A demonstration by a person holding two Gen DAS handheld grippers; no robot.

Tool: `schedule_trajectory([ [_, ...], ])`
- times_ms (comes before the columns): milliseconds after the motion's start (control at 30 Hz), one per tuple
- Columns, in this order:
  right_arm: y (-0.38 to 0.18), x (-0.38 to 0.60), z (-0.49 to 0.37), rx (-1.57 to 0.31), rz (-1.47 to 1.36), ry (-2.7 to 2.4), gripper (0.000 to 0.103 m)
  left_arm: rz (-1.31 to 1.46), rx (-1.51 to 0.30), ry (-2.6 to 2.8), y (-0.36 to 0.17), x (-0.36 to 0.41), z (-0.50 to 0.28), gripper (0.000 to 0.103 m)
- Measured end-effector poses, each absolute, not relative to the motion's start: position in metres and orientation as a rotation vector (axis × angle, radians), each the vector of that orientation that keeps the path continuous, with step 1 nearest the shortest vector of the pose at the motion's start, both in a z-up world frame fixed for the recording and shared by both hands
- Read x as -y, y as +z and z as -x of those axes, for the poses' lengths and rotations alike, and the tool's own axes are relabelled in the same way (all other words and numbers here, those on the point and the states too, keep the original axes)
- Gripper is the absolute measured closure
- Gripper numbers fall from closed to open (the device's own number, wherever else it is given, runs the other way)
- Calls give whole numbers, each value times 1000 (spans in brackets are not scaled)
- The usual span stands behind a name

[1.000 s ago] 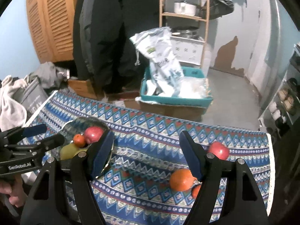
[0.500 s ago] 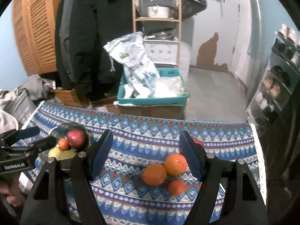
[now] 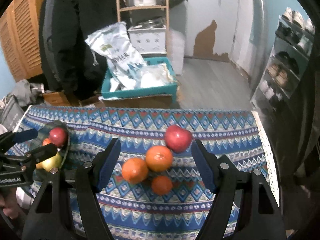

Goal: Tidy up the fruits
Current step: 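Withdraw both open tools from the bowl toward the remaining fruit, then grasp the large orange with the left tool while the right tool grasps a small orange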

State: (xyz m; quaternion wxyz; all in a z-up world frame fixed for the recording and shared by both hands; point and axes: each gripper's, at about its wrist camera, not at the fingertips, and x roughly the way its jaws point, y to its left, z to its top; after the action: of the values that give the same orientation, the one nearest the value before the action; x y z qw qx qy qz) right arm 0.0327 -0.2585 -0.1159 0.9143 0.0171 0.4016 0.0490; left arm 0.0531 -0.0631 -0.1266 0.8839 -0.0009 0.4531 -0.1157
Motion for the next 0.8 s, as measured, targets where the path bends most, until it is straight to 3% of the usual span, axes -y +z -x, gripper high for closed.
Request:
schedule_trajectory([
  [800,-242,283,-55,-1136,-77,119,28,-66,-1115,-258,-218,103,-76,16],
])
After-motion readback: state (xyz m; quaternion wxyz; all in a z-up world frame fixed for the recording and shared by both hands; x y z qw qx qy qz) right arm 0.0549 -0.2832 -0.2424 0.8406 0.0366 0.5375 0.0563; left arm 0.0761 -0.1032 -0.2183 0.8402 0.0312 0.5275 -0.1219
